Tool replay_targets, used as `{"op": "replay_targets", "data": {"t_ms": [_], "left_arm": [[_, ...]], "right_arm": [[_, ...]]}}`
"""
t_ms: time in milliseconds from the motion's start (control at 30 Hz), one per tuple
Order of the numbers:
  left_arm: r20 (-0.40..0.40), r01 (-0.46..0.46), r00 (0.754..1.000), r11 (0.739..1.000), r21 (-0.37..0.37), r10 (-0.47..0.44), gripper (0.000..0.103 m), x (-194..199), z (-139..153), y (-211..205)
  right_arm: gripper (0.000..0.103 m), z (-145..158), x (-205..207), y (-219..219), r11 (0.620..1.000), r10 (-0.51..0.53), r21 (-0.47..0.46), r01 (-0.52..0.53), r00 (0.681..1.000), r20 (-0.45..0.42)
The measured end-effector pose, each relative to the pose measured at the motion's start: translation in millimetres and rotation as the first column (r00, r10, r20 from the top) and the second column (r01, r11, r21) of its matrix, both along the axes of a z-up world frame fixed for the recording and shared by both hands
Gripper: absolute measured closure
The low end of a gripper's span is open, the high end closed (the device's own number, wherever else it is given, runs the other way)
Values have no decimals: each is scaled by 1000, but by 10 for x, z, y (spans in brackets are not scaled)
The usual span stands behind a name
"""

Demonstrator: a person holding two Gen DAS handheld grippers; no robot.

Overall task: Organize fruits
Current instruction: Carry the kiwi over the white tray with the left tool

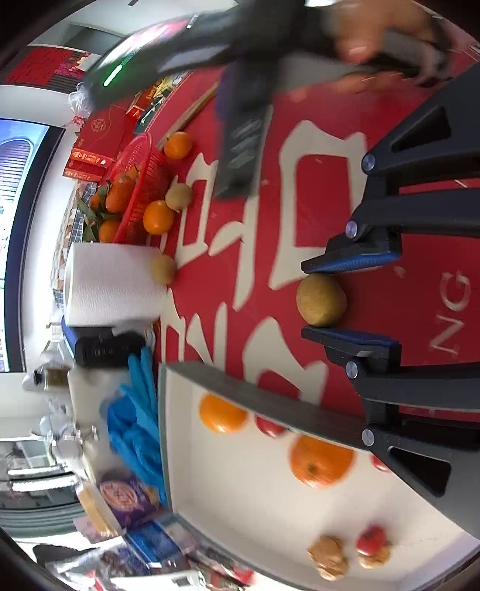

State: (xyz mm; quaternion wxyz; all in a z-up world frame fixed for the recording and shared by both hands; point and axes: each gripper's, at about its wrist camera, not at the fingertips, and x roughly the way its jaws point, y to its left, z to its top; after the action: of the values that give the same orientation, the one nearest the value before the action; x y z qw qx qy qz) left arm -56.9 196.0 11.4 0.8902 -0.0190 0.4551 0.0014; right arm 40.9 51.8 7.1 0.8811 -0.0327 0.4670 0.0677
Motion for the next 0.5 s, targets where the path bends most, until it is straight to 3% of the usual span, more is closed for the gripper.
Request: {"op": "replay_targets", "data": {"t_ms": [167, 267, 300, 333, 400, 500], "left_arm": [[22, -2, 1000, 1000, 17, 2, 72, -175, -7, 82], [31, 7, 999, 999, 33, -8, 72, -131, -28, 29], [35, 6, 999, 999, 32, -7, 72, -138, -32, 37], [39, 6, 999, 1000, 30, -7, 72, -140, -33, 36], [40, 7, 999, 1000, 24, -7, 72, -137, -30, 41], [39, 24, 999, 999, -28, -23, 72, -218, 23, 85]], "right_arm": [[0, -12, 204, 311, 1000, 23, -5, -23, 1000, 21], [12, 6, 233, 392, 1000, 19, -5, -19, 999, 41], [26, 31, 232, 396, 1000, 19, -4, -18, 999, 50], [48, 53, 230, 408, 1000, 25, -3, -25, 998, 57], [72, 81, 220, 387, 999, 35, 14, -35, 998, 49], [73, 124, 183, 234, 994, 38, 105, -38, 999, 5]]}}
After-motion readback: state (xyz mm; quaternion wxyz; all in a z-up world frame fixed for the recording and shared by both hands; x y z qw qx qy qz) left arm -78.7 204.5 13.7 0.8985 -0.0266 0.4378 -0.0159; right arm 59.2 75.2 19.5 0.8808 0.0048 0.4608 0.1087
